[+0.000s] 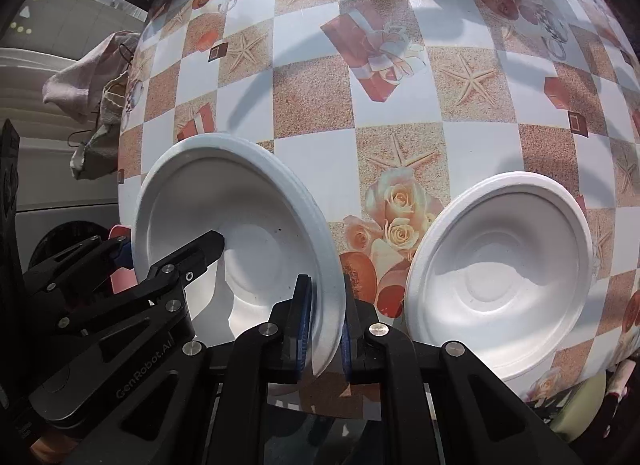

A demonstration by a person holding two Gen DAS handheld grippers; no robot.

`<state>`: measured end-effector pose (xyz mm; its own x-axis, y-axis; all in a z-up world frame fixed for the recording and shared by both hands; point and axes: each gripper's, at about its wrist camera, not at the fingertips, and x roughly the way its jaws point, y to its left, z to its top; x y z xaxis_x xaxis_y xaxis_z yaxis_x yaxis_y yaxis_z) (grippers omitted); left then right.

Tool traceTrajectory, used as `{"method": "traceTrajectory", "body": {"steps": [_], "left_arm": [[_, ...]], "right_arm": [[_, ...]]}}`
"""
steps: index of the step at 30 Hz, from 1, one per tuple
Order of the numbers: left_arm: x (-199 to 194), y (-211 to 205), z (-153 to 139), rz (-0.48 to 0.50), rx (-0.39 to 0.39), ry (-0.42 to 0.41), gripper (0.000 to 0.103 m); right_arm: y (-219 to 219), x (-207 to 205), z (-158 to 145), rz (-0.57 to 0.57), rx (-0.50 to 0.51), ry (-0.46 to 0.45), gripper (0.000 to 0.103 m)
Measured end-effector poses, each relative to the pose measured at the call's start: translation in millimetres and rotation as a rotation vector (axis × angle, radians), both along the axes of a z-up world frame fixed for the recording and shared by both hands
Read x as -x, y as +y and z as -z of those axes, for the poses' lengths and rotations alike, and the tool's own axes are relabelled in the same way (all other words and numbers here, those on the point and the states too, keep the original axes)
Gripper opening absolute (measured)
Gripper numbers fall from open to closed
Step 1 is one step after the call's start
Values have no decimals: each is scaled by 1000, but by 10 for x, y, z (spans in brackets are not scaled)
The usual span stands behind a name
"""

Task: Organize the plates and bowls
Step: 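Lift the third white bowl with both grippers and carry it to the nested bowls, then lower the bowl into the nested bowls and open both grippers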

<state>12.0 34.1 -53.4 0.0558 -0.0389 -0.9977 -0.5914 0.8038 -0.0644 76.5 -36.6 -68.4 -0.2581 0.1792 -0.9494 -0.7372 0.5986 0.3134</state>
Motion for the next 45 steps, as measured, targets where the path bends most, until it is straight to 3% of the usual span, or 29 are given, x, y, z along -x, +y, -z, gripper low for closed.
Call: {"method": "traceTrajectory", "body": {"steps": [4,10,25,41,45], "left_arm": [[119,-199,-234,38,-7,-26,37],[-140,-323,-354,127,-3,-61,37],[-843,-1051,-347,355,5,-72,38],[-1122,-1206,-67,378,14,-11,39],[-1139,-1234,-29,383,3,-5,45]], "right_arm": [[-270,-71,-137,36,-15,-20,15],[-629,-214,-309,124,-22,-43,15],[-1422,-776,-328,338,9,-61,15],[-1548,-1023,-42,343,48,-43,16],[-1551,-1055,-7,338,46,-40,15]]}}
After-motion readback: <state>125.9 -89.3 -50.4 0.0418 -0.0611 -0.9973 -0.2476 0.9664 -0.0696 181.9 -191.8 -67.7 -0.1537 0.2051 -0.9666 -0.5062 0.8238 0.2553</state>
